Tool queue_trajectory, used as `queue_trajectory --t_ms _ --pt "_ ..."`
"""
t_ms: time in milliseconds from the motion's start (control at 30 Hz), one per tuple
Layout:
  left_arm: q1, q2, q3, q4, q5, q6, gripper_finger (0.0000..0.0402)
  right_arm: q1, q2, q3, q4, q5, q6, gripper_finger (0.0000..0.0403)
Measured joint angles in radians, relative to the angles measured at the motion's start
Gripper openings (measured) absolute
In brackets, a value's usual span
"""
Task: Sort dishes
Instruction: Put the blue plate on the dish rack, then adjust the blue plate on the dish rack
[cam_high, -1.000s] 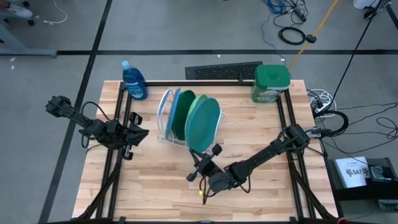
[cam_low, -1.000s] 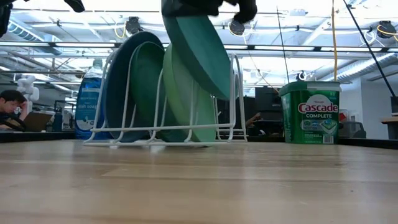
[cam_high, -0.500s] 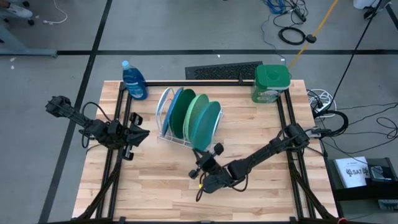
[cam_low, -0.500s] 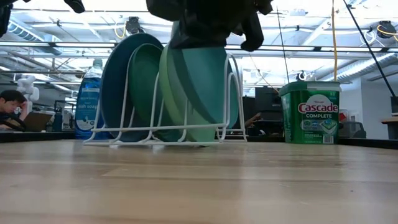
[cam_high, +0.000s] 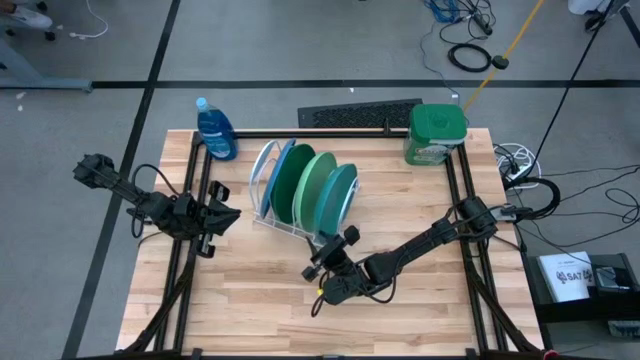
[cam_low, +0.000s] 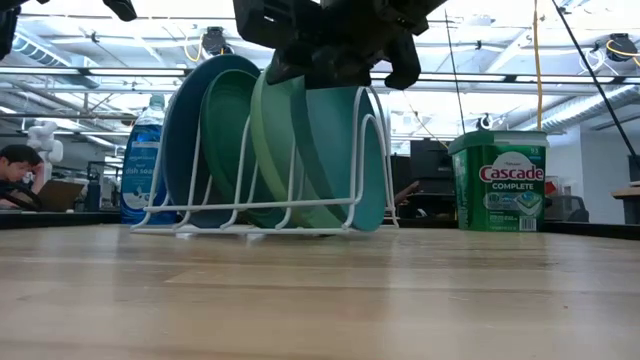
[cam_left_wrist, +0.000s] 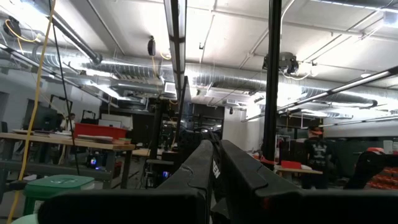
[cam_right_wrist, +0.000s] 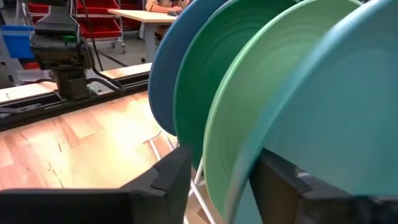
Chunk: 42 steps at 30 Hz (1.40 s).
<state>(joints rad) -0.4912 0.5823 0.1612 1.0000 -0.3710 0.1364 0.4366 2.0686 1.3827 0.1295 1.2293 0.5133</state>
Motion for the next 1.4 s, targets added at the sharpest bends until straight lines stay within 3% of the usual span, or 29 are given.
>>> queue_trajectory --t_ms 400,833,1167,1300,1400 --pt "0.000 0.000 0.000 -0.018 0.000 0.000 0.0031 -0.004 -0.048 0.000 0.001 0.006 -0.090 0.0236" --pt "0.000 0.000 0.000 -0.018 0.000 0.000 0.0031 -0.001 -0.131 0.000 0.007 0.089 -0.250 0.0240" --pt "0.000 0.000 0.000 -0.027 0.000 0.001 0.0031 0.010 -0.199 0.000 0.170 0.184 -0.556 0.0235" --pt "0.000 0.000 0.000 -0.041 0.000 0.001 0.0031 0.005 -0.200 0.000 0.359 0.168 -0.739 0.0226" --pt "0.000 0.000 0.000 -0.042 0.000 0.001 0.0031 -0.006 -0.200 0.000 0.441 0.070 -0.792 0.0221"
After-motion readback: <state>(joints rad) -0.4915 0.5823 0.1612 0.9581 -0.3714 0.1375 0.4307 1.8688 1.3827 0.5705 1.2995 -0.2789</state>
